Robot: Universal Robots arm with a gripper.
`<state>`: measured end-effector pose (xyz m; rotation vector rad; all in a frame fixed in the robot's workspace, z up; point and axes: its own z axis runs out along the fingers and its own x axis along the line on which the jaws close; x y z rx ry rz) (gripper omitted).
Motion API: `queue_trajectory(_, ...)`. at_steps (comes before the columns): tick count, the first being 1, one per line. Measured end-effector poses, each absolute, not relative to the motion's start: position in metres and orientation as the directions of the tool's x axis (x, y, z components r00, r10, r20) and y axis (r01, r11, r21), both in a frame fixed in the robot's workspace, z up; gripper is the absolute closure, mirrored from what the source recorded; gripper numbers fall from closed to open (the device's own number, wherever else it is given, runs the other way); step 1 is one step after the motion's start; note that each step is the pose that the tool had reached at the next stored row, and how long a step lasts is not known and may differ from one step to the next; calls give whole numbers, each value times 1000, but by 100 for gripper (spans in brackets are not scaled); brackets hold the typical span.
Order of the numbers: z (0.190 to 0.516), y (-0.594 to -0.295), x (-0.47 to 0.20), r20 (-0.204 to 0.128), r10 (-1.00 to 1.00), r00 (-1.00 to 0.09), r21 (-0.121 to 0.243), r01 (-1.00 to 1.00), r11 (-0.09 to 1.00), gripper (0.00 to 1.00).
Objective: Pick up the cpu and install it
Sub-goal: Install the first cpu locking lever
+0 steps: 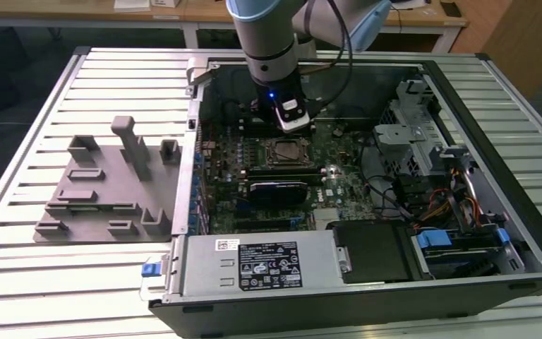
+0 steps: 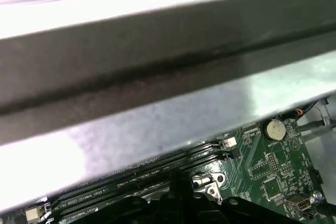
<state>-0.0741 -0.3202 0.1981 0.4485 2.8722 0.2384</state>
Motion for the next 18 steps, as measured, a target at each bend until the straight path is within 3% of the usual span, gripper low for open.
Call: queue_trajectory(18, 197, -312, -74, -196, 322, -926, 190, 286, 939, 89)
